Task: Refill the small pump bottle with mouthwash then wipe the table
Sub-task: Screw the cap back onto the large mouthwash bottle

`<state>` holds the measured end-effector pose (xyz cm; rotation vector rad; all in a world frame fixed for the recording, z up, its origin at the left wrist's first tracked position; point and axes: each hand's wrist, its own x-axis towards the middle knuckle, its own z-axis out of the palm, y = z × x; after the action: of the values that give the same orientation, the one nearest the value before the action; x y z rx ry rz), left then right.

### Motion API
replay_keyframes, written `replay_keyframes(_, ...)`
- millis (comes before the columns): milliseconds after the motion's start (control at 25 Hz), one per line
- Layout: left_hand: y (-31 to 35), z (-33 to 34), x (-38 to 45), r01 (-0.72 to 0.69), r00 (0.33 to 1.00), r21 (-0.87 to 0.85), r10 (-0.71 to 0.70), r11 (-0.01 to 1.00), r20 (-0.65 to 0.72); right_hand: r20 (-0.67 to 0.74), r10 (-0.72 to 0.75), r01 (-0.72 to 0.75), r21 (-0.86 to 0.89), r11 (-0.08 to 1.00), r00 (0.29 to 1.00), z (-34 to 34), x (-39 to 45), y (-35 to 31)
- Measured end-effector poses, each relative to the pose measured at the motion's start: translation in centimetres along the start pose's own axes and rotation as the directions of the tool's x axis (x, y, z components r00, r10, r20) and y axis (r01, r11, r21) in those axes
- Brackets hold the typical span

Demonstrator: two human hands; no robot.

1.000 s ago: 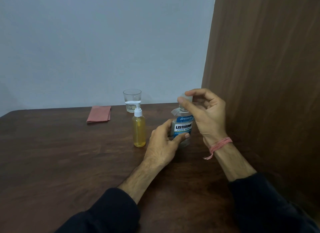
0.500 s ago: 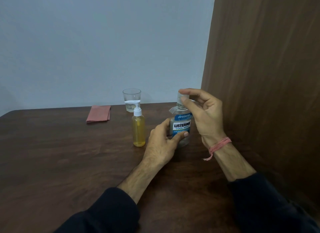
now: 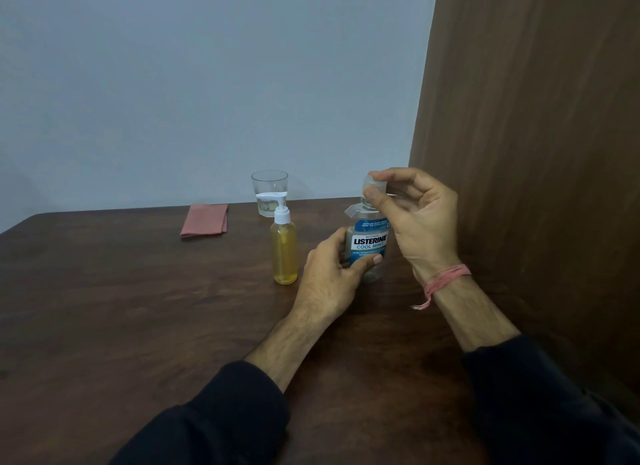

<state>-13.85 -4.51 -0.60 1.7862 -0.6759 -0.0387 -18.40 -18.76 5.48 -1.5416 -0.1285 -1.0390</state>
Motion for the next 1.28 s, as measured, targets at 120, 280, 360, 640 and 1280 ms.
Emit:
replay_keyframes(120,0.3,0.0,0.3,0.006,1.000,0.002,-0.006,1.000,0.016,-0.083,0.011,-0.018,-0.084,0.996,0.996,0.5,-0.4,-0.3)
replay_keyframes(280,0.4,0.5,0.7,0.024,0.999,-0.009,-0.024,1.000,0.037,-0.154,-0.013,-0.016,-0.187,0.982,0.988,0.7,-0.7,-0.1)
replay_keyframes(360,0.3,0.5,0.8,0.027,0.999,-0.011,-0.027,1.000,0.029,-0.141,-0.025,-0.006,-0.215,0.977,0.990,0.8,-0.9,0.0)
replay_keyframes(640,0.4,-1.2,-2.6,0.123,0.992,-0.004,-0.123,0.992,-0.030,-0.132,-0.077,0.042,-0.247,0.968,0.988,0.5,-0.6,-0.4)
replay_keyframes(1280,-2.7,-10.5,-2.9,0.117,0.989,0.174,-0.099,0.978,-0.111,0.496,-0.002,0.258,-0.449,0.856,0.868,6.8,-6.6,1.5)
